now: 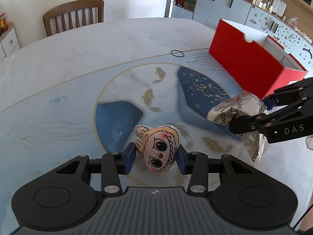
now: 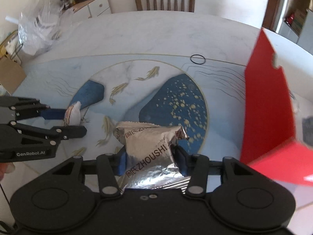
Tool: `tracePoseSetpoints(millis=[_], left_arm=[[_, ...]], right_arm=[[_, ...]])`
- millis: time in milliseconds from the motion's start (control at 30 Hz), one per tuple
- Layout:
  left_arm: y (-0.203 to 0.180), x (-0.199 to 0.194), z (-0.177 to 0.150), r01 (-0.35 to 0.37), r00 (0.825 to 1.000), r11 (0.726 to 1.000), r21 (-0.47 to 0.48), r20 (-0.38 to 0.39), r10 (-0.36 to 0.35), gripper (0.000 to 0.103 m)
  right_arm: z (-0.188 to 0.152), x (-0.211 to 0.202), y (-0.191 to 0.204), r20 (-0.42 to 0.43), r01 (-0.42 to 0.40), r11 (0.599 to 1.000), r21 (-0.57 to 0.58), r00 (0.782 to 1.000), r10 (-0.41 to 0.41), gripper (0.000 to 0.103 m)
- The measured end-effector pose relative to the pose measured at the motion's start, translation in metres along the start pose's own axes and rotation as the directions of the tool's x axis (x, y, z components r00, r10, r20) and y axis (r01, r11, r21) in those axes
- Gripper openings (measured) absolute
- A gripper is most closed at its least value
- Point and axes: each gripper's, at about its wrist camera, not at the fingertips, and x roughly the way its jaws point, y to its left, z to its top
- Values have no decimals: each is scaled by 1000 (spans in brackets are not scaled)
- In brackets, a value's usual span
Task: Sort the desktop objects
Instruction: 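Carry the cartoon-face bag and silver bag over the red box with both grippers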
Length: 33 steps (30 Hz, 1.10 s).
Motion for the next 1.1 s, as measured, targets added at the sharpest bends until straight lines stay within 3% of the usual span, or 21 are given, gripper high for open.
tracePoseSetpoints(millis=[600,1100], left_arm=[[-64,-52,25,92,992,994,62,78,-96,42],[-145,-52,74,145,975,979,142,146,-166,42]], right_arm=[[-28,-85,-23,111,0,992,127,994,-15,49],[-29,-143,-99,220,36,985,169,973,-74,49]])
